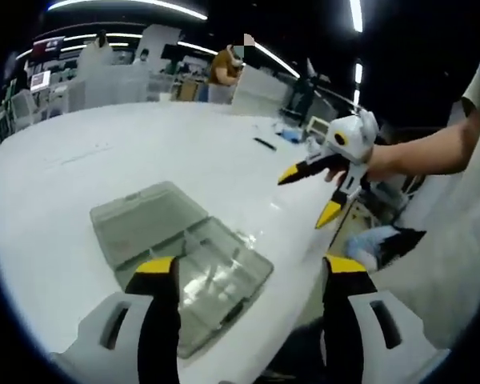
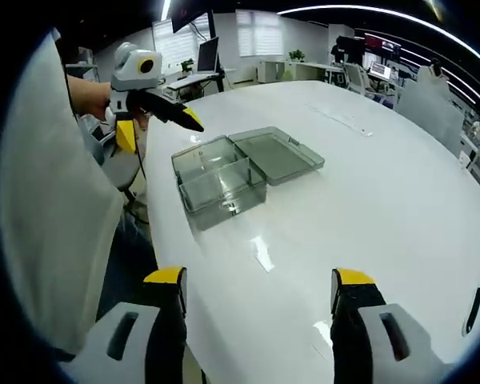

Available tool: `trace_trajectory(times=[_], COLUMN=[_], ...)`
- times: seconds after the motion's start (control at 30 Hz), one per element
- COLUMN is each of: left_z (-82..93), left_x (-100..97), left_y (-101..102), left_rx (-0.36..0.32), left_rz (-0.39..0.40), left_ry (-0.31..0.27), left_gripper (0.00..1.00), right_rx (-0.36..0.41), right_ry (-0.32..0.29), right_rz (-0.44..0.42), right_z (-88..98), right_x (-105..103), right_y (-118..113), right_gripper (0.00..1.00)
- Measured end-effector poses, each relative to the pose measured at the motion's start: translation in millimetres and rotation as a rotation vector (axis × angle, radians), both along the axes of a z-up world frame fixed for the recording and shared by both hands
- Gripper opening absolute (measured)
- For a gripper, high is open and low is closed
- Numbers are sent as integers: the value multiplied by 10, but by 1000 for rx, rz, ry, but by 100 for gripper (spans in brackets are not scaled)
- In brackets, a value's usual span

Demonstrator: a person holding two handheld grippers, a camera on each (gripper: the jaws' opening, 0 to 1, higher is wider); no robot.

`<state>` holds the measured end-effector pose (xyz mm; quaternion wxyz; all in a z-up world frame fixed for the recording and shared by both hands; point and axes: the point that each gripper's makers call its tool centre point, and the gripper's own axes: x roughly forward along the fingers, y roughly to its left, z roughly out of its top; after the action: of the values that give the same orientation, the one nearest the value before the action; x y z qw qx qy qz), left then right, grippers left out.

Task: Insert the divider into the dual guide fixture by aligning both edges with the guide slots and pushing it downward to the bottom, including one-sided entry, uneven engagement, binding, and posture correction.

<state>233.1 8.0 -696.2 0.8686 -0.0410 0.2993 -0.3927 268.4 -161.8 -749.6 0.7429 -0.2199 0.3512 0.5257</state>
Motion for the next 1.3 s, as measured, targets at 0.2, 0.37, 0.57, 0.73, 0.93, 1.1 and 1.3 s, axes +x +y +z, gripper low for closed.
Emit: trace_trajectory(times=[0.2,0.37,0.57,0.73,0.93,1.1,1.3], left_z=[49,69,87,88,69,60,49], left_x=[60,99,122,133,130,109,62], left_y=[-79,-138,-199,-203,-175,-157,-139], left_rx=[14,26,43,52,66,73,84], left_rz=[-35,-67,-99,-104,-99,-97,-94], left_ry=[-18,-30,-37,-37,-29,-23,-15], left_gripper=[70,69,69,68,68,68,68], right_rx=[-39,-70,-133,-160,-231,-291,-336], right_ry=[-5,-7,-9,-13,-18,-27,-29], right_rz=[-10,-12,32,53,151,244,318], right_z=[-65,-126,-246,-314,-448,-539,-618], right_x=[108,202,253,330,350,362,378], right_y=[-212,-359,-509,-594,-671,-696,-737], right_gripper=[69,65,63,59,52,50,47])
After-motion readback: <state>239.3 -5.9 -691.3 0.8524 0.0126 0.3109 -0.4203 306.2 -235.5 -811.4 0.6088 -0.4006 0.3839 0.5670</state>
